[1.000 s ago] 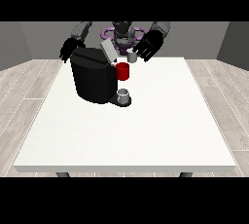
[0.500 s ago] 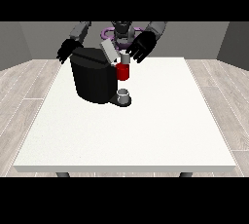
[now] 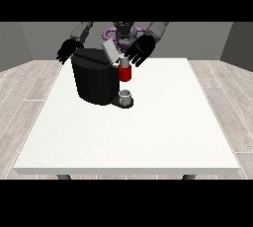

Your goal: Insert the coffee pod into the coffee machine and close the lid

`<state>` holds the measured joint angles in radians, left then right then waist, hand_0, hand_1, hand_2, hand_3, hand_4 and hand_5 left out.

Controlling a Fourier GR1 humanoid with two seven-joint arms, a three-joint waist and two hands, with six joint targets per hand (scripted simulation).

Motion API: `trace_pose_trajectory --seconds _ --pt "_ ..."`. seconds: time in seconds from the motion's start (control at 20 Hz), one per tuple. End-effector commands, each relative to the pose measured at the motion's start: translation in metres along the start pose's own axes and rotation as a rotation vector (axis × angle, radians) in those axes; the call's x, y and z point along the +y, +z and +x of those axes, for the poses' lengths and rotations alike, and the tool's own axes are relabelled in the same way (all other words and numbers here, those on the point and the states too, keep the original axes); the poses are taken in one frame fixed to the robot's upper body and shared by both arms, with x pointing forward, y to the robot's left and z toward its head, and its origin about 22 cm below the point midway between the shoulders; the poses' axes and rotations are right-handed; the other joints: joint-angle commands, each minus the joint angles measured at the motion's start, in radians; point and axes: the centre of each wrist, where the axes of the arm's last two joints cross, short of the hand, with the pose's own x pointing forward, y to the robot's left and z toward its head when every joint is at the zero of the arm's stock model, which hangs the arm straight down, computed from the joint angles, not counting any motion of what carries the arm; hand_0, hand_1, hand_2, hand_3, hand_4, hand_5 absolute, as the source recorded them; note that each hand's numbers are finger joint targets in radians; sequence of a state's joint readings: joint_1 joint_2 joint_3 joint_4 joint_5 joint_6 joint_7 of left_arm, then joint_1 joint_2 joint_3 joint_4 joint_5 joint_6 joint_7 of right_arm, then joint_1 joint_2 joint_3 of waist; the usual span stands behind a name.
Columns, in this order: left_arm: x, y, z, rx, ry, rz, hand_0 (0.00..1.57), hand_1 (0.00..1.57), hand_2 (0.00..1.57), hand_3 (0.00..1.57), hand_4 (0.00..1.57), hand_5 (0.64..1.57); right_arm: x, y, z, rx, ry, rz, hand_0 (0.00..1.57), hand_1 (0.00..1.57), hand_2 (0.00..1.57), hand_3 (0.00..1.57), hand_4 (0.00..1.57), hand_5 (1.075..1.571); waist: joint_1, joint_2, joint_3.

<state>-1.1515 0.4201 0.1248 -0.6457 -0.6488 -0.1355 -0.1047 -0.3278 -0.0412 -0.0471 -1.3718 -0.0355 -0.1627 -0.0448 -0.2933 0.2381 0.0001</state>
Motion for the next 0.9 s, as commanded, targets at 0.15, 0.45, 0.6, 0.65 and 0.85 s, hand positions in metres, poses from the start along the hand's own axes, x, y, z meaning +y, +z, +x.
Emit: trace_pose_trajectory --seconds 0.15,0.45,0.6,0.65,0.85 --pt "-0.001 -0.002 0.006 -0.055 -0.003 -0.007 1.2 1.2 1.27 1.2 0.5 1.571 -0.006 -0.001 -0.003 -0.037 0.003 -0.027 0.0 0.0 0.0 0.0 0.48 1.571 0.024 0.026 0.0002" --pt "-0.006 -0.003 0.002 0.002 -0.017 -0.014 1.16 1.16 1.24 1.18 0.49 1.571 0.007 0.006 -0.002 -0.028 -0.009 0.021 0.0 0.0 0.0 0.0 0.45 1.571 -0.003 0.02 0.0002" --pt "0.013 -0.002 -0.005 0.018 -0.017 0.024 1.21 1.21 1.26 1.19 0.49 1.571 0.008 0.003 0.01 -0.046 0.009 0.036 0.0 0.0 0.0 0.0 0.44 1.571 -0.031 0.048 -0.0002" --pt "0.003 -0.002 0.002 -0.009 -0.019 -0.023 1.22 1.22 1.27 1.2 0.49 1.571 -0.015 0.0 -0.005 -0.01 -0.003 -0.014 0.0 0.0 0.0 0.0 0.42 1.571 0.018 0.027 0.0003" --pt "-0.009 0.003 -0.017 0.016 0.004 -0.049 1.22 1.22 1.27 1.17 0.48 1.571 -0.001 0.011 0.001 -0.015 0.001 0.015 0.0 0.0 0.0 0.0 0.43 1.571 -0.017 0.014 -0.0002"
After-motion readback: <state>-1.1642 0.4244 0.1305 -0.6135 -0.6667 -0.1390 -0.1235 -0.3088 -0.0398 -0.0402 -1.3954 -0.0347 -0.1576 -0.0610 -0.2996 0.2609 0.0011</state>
